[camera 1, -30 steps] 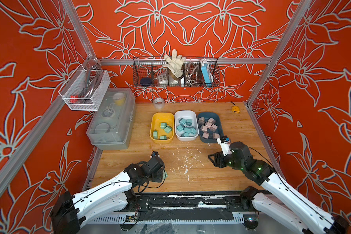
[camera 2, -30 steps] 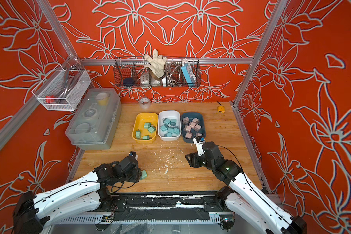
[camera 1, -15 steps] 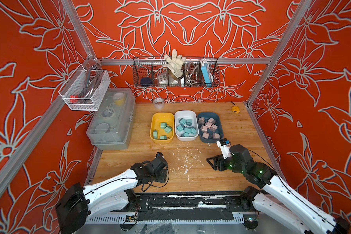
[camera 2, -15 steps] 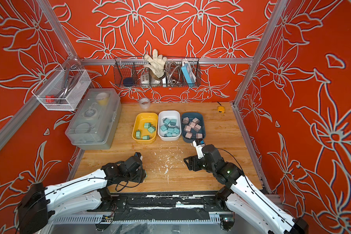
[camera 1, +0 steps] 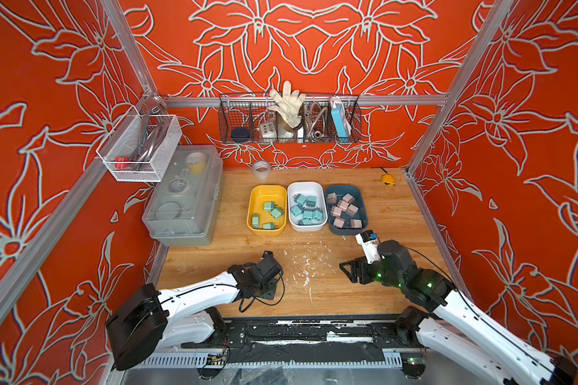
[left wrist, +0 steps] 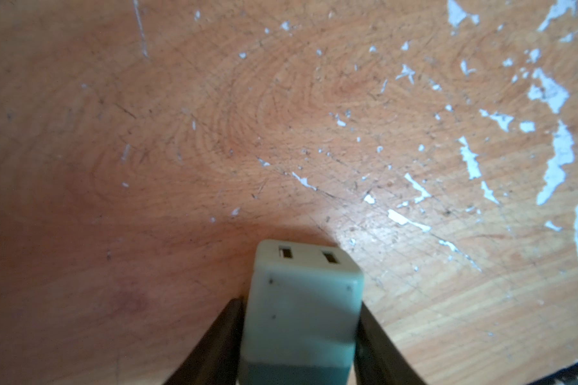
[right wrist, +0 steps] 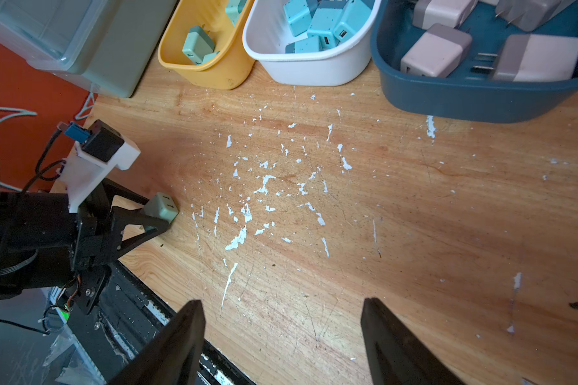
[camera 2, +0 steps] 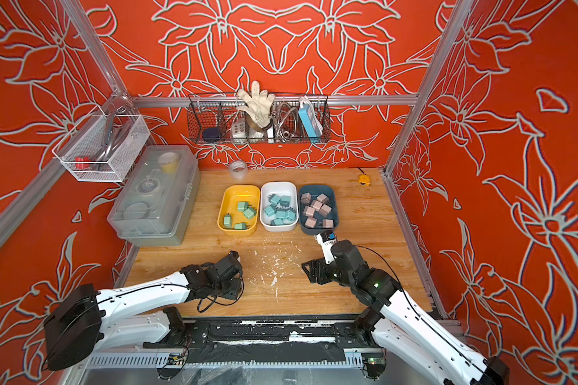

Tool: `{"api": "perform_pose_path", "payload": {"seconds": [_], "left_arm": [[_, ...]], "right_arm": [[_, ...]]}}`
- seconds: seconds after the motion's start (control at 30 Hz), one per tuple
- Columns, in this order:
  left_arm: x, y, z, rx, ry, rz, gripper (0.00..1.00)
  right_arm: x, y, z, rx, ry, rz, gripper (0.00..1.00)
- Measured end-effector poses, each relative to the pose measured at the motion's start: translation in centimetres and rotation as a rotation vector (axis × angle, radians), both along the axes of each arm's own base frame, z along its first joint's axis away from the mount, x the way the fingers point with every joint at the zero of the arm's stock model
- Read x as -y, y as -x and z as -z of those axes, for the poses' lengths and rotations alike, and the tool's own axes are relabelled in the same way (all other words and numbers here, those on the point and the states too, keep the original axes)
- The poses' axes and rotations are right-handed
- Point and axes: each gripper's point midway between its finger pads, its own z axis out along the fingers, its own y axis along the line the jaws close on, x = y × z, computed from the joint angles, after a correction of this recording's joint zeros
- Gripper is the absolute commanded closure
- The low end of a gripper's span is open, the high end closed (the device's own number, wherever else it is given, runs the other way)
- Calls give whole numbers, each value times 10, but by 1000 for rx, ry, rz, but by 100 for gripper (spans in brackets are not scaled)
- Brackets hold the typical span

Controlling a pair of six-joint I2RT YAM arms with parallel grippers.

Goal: Place the plugs by color into the storage box
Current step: Pick up the plug from the center of the board, then place the plug in the storage box.

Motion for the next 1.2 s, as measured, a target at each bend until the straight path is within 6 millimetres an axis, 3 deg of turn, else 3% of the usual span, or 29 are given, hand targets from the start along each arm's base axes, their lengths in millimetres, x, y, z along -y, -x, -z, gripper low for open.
{"api": "perform_pose_path", "payload": {"seconds": [0.33,0.6,0.77,0.97,1.1,1.2], "left_arm": [[-8,-3,-22,53,4,-28,70],[0,-32,-71,200,71,-60,79],[-15,-78,-92,258,92,-170,84],[-25,-147,-102,287,69,-236,85],[-25,-198,-101,291,60,-255,85],[-27,-229,-92,280,52,-269,84]], "right_arm": [[-1,-2,1,2,3,3,20],[-12,-16,10,1,26,0,18],[-27,-35,19,-3,61,-18,17],[-60,-72,8,25,84,-53,16],[-77,-92,6,38,97,-69,16],[-80,-95,13,33,112,-75,16]]}}
